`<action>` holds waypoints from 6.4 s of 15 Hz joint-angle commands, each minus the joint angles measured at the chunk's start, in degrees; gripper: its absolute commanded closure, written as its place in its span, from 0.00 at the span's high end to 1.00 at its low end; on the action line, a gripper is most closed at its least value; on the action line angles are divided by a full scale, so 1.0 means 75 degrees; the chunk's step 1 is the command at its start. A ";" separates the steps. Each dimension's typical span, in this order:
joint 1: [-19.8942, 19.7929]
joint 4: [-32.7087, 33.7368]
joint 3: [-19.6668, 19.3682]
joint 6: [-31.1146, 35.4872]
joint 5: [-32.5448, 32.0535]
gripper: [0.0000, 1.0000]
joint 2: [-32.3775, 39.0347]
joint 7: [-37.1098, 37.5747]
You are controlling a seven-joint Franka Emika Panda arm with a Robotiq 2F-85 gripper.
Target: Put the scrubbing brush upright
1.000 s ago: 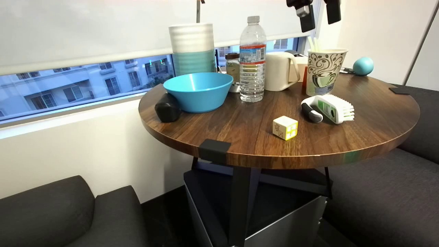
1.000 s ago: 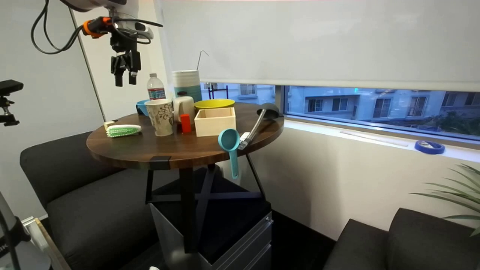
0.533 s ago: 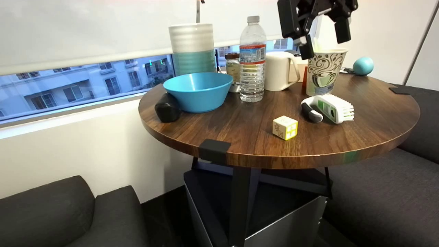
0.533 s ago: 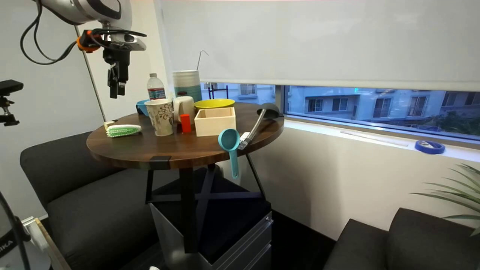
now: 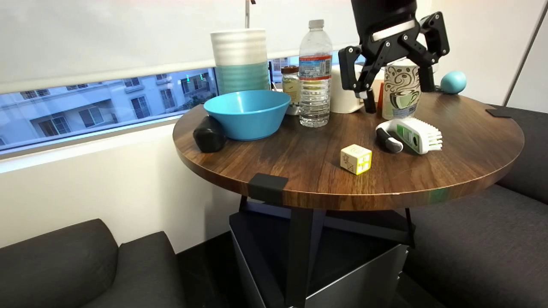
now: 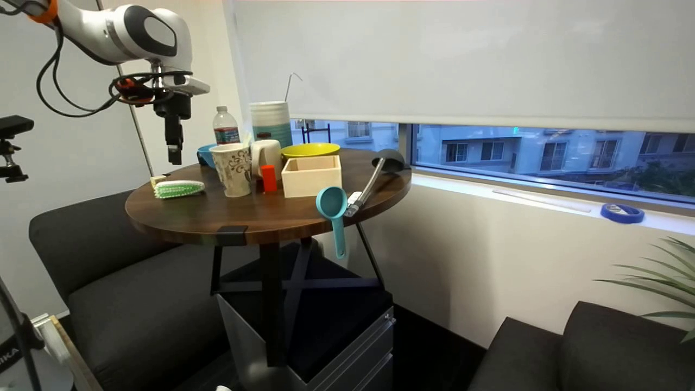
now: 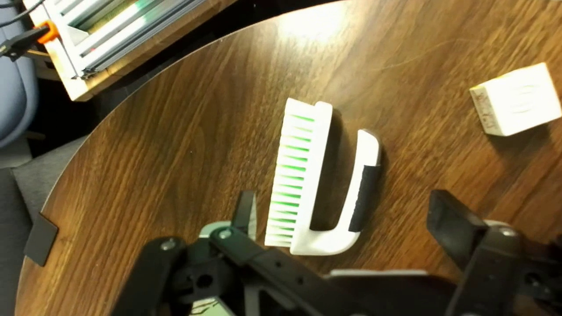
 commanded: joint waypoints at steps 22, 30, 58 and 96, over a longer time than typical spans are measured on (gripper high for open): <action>0.0069 -0.0383 -0.0132 0.0213 -0.0247 0.45 0.0706 0.0762; 0.0039 -0.0614 -0.0337 0.0878 0.0139 0.36 0.0325 0.0266; -0.0014 -0.2308 -0.1453 0.1913 0.6001 0.36 -0.0710 -0.6907; 0.0689 0.1994 0.0650 -0.0477 -0.0267 1.00 0.1975 0.0441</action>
